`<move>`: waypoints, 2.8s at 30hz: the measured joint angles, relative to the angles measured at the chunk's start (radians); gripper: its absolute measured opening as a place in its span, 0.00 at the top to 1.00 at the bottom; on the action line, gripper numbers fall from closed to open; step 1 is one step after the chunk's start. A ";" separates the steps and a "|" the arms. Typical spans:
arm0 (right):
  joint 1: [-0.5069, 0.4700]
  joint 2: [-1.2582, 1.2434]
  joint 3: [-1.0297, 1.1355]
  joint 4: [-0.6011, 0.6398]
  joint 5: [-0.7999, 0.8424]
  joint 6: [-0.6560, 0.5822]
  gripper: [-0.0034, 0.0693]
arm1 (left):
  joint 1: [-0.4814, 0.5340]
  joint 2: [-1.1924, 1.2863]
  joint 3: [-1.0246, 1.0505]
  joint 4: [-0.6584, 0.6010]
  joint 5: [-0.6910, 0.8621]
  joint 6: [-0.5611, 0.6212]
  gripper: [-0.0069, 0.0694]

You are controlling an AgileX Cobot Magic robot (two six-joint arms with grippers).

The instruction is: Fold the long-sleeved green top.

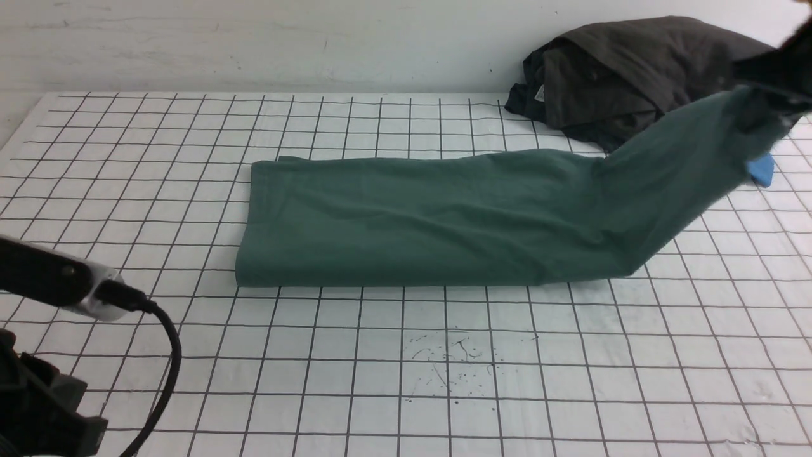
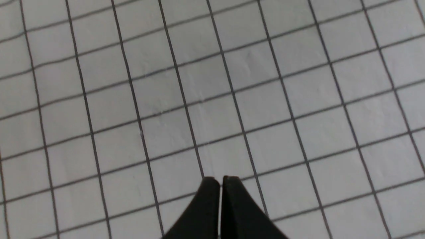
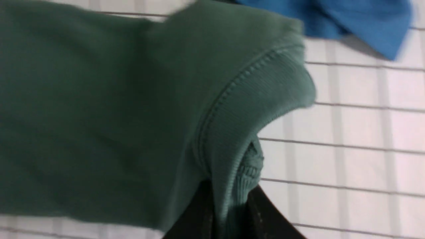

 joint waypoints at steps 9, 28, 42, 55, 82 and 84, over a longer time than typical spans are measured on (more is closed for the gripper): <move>0.483 0.106 0.001 0.229 -0.351 -0.016 0.86 | 0.000 0.058 0.000 -0.020 -0.138 -0.001 0.92; 0.640 0.516 -0.314 0.371 -0.656 -0.077 0.67 | 0.000 0.202 0.000 -0.081 -0.163 0.003 0.92; 0.548 0.373 -0.466 0.022 -0.062 -0.156 0.53 | 0.000 0.205 -0.004 -0.188 -0.163 0.015 0.92; 0.331 0.468 -0.216 0.031 -0.019 -0.045 0.96 | 0.000 0.304 -0.155 -0.396 -0.108 0.309 0.92; 0.329 -0.903 0.515 -0.104 -0.124 -0.016 0.97 | 0.000 -0.266 0.057 -0.464 -0.386 0.567 0.92; 0.329 -0.974 0.621 -0.103 -0.188 0.001 0.97 | 0.000 -0.290 0.079 -0.475 -0.418 0.570 0.92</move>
